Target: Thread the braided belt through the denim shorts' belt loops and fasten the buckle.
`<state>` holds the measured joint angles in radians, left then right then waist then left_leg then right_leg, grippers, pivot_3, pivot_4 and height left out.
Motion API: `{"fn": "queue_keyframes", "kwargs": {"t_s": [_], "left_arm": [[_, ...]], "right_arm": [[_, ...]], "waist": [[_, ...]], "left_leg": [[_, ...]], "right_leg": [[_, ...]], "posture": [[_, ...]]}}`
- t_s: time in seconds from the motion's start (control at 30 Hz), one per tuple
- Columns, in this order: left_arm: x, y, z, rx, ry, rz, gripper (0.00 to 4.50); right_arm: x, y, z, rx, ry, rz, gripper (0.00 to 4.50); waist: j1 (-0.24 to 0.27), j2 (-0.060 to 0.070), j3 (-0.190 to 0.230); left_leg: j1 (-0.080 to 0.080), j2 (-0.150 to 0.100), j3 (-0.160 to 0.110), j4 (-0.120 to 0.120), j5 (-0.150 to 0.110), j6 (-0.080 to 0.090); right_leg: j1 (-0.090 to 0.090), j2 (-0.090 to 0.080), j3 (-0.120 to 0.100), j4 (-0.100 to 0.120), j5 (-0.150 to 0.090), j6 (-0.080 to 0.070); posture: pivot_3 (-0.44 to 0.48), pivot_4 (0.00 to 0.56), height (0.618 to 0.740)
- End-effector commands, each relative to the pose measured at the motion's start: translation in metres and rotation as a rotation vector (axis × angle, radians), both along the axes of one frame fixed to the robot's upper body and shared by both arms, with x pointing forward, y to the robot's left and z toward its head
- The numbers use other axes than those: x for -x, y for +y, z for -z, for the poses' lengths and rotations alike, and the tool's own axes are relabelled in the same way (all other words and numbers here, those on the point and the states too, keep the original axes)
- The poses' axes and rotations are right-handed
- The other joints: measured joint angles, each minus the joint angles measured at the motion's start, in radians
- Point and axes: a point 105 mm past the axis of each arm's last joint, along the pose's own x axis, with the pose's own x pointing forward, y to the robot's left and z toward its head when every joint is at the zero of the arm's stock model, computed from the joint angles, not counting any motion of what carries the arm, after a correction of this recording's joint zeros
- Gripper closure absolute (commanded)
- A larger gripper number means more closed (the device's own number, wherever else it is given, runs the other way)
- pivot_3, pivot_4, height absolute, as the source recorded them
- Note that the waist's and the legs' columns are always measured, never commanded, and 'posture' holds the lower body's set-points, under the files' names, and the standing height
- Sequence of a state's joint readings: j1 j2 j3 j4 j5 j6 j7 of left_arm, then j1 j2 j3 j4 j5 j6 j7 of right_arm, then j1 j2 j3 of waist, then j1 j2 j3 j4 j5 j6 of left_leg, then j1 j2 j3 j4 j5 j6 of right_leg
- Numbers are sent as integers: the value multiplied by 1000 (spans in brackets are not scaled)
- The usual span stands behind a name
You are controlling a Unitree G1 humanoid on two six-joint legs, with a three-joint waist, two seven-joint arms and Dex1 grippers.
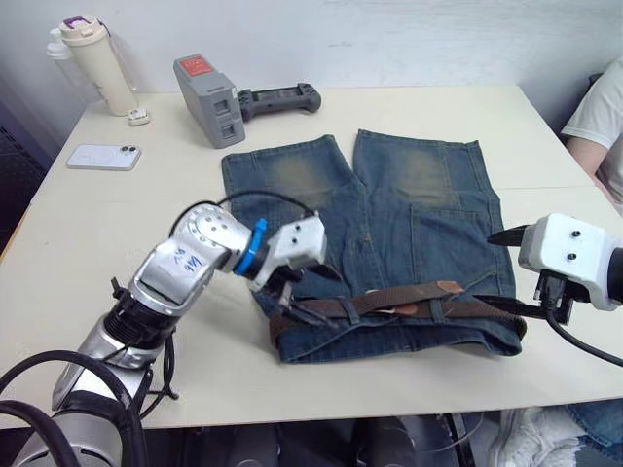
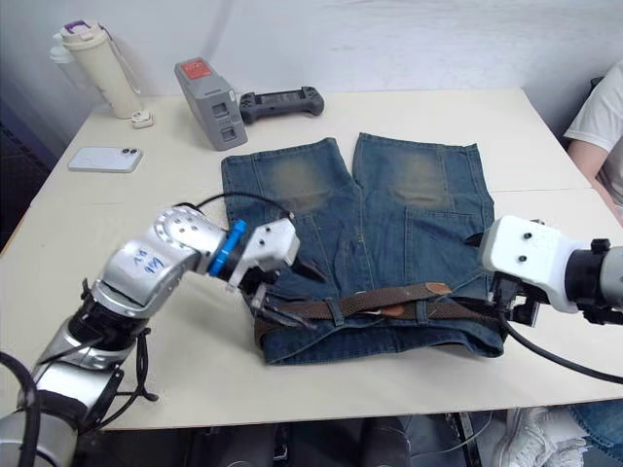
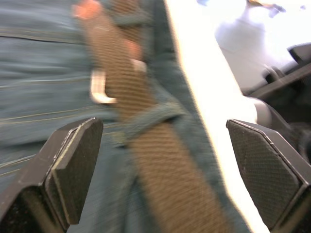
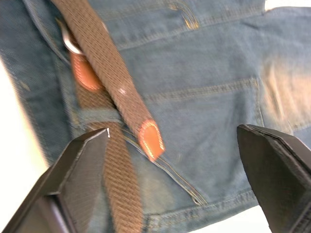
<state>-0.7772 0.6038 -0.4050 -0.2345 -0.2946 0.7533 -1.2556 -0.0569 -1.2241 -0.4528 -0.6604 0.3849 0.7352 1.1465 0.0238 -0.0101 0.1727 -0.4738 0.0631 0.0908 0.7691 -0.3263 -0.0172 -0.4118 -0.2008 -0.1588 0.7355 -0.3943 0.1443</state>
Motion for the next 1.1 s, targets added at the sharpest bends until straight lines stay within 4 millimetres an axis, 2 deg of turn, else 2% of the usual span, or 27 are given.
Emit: {"fn": "queue_keyframes", "kwargs": {"t_s": [0.03,0.17,0.27,0.37,0.47,0.67,0.77,0.87,1.1], "left_arm": [[4,-6,3,-43,-94,58,0],[-6,-4,18,-119,-175,40,0],[-16,-3,50,-196,-227,0,0],[-11,-9,54,-159,-171,-14,0],[-8,-4,63,-191,-163,0,863],[-19,19,72,-270,-215,-22,3553],[-29,35,74,-311,-248,-43,4491],[-47,59,75,-378,-296,-79,4491],[-84,110,61,-442,-359,-144,4491]], "right_arm": [[29,28,0,-115,148,-69,16],[37,35,-3,-134,173,-61,16],[36,37,-6,-132,149,-50,16],[35,37,-9,-128,133,-42,16],[33,37,-12,-125,116,-36,0],[28,36,-19,-117,73,-41,0],[27,36,-18,-118,73,-45,0],[26,35,-15,-117,71,-46,0],[23,37,-6,-124,63,-64,0]], "waist": [[0,0,0],[1,0,0],[1,0,0],[0,0,0],[3,0,0],[0,0,-1],[-2,0,-1],[-4,0,-1],[-6,0,-1]], "left_leg": [[0,0,0,0,0,0],[0,0,-1,0,0,0],[0,0,-1,0,0,0],[0,0,-1,-1,0,0],[0,-1,-1,0,0,1],[1,-1,0,0,0,1],[2,0,0,0,0,1],[3,0,0,-1,0,1],[6,1,1,-1,1,1]], "right_leg": [[0,0,0,0,0,0],[1,0,-1,-1,0,0],[1,0,0,-2,1,-1],[1,0,-1,-2,1,-1],[1,0,-1,-2,1,0],[2,0,0,-3,1,0],[3,0,0,-2,1,0],[3,0,0,-2,1,0],[3,0,1,0,1,0]], "posture": [[0,150,650],[0,150,650],[0,150,650],[0,150,650],[0,150,650],[0,150,650],[0,150,650],[0,150,650],[0,150,650]]}}
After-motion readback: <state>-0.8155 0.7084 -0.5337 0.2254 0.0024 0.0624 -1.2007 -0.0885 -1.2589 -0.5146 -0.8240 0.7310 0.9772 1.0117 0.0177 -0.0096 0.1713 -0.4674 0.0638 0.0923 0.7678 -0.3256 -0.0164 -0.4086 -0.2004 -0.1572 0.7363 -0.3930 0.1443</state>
